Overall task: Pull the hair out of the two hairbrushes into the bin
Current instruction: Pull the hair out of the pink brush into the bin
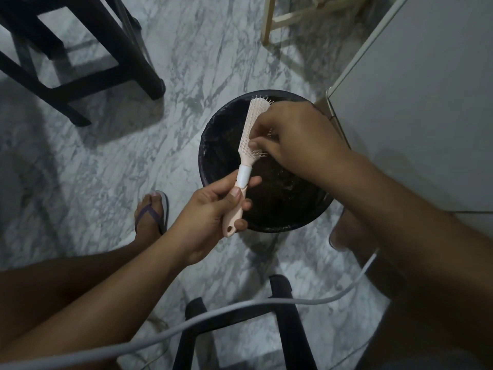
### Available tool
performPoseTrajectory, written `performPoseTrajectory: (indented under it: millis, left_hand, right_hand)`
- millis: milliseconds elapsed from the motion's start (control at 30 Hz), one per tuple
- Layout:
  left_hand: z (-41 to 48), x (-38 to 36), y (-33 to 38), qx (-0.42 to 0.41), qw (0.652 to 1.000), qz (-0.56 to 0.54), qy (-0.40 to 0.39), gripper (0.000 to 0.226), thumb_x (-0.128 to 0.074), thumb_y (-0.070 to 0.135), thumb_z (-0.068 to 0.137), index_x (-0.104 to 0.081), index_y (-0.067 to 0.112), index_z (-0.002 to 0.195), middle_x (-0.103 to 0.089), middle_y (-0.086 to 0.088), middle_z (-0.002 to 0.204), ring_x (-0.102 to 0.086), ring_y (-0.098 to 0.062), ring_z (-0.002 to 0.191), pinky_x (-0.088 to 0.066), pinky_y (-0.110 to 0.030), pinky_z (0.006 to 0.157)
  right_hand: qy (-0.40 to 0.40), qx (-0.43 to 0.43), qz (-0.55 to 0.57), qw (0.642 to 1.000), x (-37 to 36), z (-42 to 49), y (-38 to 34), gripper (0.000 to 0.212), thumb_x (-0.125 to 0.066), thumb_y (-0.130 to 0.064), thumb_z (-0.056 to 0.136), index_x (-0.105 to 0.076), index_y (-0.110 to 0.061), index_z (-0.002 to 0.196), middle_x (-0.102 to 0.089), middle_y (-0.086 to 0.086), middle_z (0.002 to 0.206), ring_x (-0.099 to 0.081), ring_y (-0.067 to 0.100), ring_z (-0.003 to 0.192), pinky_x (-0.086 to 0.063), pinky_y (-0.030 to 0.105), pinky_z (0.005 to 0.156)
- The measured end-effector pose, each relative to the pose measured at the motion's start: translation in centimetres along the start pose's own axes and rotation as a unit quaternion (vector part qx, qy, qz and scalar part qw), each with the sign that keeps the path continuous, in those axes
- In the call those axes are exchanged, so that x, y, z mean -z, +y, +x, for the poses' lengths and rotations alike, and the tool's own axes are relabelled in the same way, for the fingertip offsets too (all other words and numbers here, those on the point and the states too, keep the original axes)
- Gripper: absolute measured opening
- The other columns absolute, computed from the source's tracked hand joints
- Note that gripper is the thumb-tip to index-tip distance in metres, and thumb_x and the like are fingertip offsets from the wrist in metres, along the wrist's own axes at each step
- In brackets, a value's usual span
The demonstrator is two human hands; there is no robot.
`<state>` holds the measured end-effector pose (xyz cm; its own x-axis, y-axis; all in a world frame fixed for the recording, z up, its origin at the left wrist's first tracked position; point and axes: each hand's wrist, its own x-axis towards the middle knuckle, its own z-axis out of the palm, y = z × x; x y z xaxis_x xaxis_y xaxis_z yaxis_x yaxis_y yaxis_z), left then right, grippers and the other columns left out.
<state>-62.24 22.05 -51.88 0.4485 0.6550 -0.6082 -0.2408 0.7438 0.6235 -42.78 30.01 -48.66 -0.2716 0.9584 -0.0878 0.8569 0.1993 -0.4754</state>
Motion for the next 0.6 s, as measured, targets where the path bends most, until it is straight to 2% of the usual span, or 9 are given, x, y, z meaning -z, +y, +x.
performPoseTrajectory:
  millis: [133,300,467,600]
  left_hand:
    - [0.02,0.22,0.22,-0.002,1.000,-0.004,-0.003,0.044,-0.041,0.005,0.104,-0.052,0.013,0.146,-0.066,-0.004,0.134,-0.052,-0.011,0.076,-0.043,-0.023,0.055]
    - [0.07,0.63,0.48,-0.022,1.000,0.010,0.006,0.044,-0.043,0.006,0.103,-0.052,0.013,0.146,-0.065,-0.005,0.137,-0.052,-0.010,0.074,-0.043,-0.023,0.054]
    - [0.09,0.76,0.58,-0.027,0.999,0.044,0.011,0.044,-0.042,0.005,0.104,-0.052,0.014,0.146,-0.065,-0.006,0.137,-0.052,-0.010,0.074,-0.044,-0.022,0.054]
    - [0.08,0.31,0.53,-0.021,0.999,0.050,0.003,0.044,-0.041,0.006,0.105,-0.051,0.015,0.147,-0.064,-0.007,0.137,-0.051,-0.011,0.076,-0.043,-0.024,0.057]
  right_hand:
    - [-0.008,-0.005,-0.015,1.000,-0.47,0.26,-0.53,0.020,-0.065,-0.039,0.092,-0.072,-0.022,0.101,-0.064,0.001,0.106,-0.060,0.025,0.101,-0.052,0.045,0.082]
    - [-0.017,0.021,-0.022,0.999,0.04,0.17,-0.54,0.024,-0.068,-0.038,0.091,-0.072,-0.033,0.114,-0.063,-0.003,0.111,-0.061,0.021,0.104,-0.051,0.039,0.080]
    - [-0.002,0.001,0.017,1.000,0.08,0.05,-0.34,0.017,-0.067,-0.034,0.091,-0.074,-0.031,0.106,-0.063,-0.006,0.106,-0.062,0.019,0.099,-0.053,0.039,0.081]
    - [0.017,0.004,-0.034,0.999,-0.21,-0.42,-1.02,0.020,-0.060,-0.032,0.090,-0.071,-0.025,0.105,-0.061,-0.001,0.109,-0.062,0.023,0.099,-0.054,0.042,0.080]
